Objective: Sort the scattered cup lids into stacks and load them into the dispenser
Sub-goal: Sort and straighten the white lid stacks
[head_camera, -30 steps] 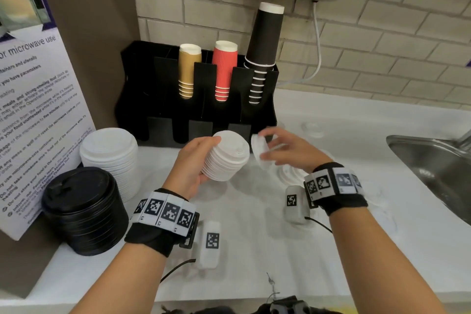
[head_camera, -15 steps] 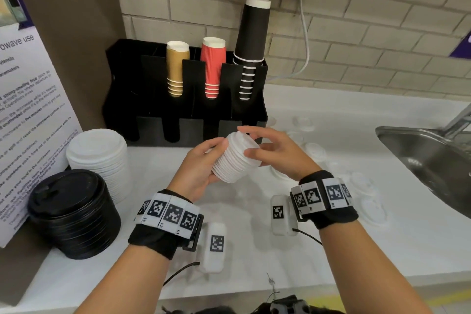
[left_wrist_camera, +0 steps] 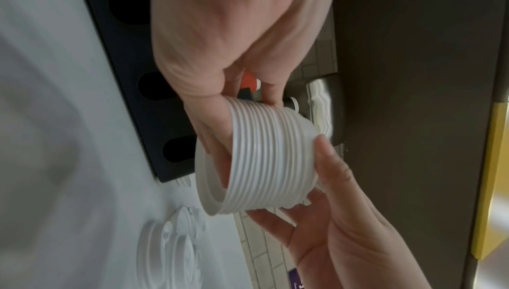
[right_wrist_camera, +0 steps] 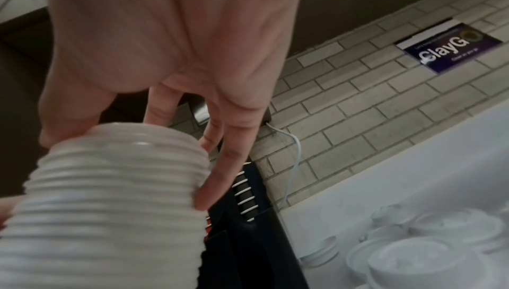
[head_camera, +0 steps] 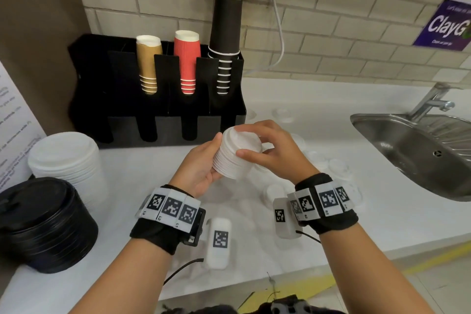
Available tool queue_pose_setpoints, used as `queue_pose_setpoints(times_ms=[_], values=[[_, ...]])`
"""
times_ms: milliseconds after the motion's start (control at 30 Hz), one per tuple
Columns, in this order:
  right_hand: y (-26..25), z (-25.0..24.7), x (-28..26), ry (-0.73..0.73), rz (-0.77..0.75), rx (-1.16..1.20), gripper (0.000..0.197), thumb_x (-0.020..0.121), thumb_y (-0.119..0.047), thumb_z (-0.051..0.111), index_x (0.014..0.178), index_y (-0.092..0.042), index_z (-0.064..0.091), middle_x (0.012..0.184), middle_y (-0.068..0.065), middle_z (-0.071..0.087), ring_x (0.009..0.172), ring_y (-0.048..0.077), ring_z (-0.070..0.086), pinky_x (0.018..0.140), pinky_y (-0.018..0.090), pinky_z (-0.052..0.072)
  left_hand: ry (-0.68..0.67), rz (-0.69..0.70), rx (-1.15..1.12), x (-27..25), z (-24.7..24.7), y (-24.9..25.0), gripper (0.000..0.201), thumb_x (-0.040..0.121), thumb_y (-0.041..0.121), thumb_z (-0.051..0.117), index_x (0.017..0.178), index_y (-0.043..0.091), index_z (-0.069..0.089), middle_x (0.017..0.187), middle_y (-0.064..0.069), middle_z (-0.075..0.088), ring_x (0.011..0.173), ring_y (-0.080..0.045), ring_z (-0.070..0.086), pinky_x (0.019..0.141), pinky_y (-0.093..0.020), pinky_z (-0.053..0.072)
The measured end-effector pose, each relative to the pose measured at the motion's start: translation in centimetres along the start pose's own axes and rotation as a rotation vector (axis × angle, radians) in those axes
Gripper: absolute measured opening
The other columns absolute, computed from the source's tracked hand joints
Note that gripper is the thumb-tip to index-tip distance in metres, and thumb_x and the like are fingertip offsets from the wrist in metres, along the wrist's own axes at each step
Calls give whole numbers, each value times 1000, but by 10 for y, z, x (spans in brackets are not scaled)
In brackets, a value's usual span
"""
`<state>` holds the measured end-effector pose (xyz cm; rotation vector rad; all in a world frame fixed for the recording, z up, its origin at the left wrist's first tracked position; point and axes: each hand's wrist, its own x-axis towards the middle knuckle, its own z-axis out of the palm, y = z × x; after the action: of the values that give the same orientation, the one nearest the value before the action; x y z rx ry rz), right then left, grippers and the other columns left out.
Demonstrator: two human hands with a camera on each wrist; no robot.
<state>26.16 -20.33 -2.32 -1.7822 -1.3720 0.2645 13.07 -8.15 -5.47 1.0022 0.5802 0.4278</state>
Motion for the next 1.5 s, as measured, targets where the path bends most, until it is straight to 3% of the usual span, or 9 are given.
queue_pose_setpoints(times_ms=[167,433,567,700,833,1000,1133,1300,1500], values=[[2,-9,-4,-56,24,-4,40,83,-34,71,120,-39,59,108,-22,51,101,-5,50,80,8,46,-25,-60,64,1,8,-1,43,91,54,51,111,21,69,99,0,76,91,-14,72,69,-29,60],[17,-17,-3,-91,245,34,24,94,-38,55,117,-32,56,103,-16,58,92,-1,58,77,18,42,68,-60,103,6,9,-6,30,84,37,69,110,22,63,112,-1,67,99,-17,64,56,-30,56],[40,-16,-11,-514,517,-615,54,79,-43,74,125,-24,54,115,-3,50,106,17,52,82,24,38,76,-38,80,10,1,2,32,84,37,70,112,24,62,116,-1,66,104,-18,63,61,-30,56],[48,-5,-14,-677,575,-728,74,66,-32,86,130,-25,49,124,2,50,91,15,48,74,27,42,76,-29,85,11,-2,6,42,83,38,71,121,23,60,120,-2,66,108,-20,63,69,-34,55],[51,-14,-15,-558,572,-622,57,71,-30,82,120,-27,54,118,2,55,94,18,54,78,29,46,73,-22,87,9,-7,5,44,81,39,72,119,22,60,117,-1,67,105,-18,64,67,-32,56],[15,-42,-7,-54,378,286,36,71,-29,72,107,-33,64,100,1,61,89,12,62,75,28,54,43,-22,128,4,-10,4,56,62,49,77,110,25,63,110,2,69,100,-15,65,63,-29,56],[-6,-26,0,-86,232,271,32,81,-20,73,110,-32,67,105,-3,61,92,8,61,75,21,52,-30,-5,189,1,-5,2,78,45,57,76,115,25,63,109,0,71,100,-16,68,63,-29,57],[-7,-17,2,-63,175,184,37,79,-18,77,114,-25,68,112,-4,66,103,12,60,95,25,47,-53,14,213,-1,-7,3,79,50,56,75,120,24,61,111,-2,70,100,-17,68,68,-31,58],[-5,-14,4,-58,157,126,37,78,-23,77,113,-29,68,118,-7,65,107,15,58,98,29,46,-80,10,195,-1,-9,2,67,64,48,71,124,20,60,110,-3,71,100,-17,69,73,-30,58]])
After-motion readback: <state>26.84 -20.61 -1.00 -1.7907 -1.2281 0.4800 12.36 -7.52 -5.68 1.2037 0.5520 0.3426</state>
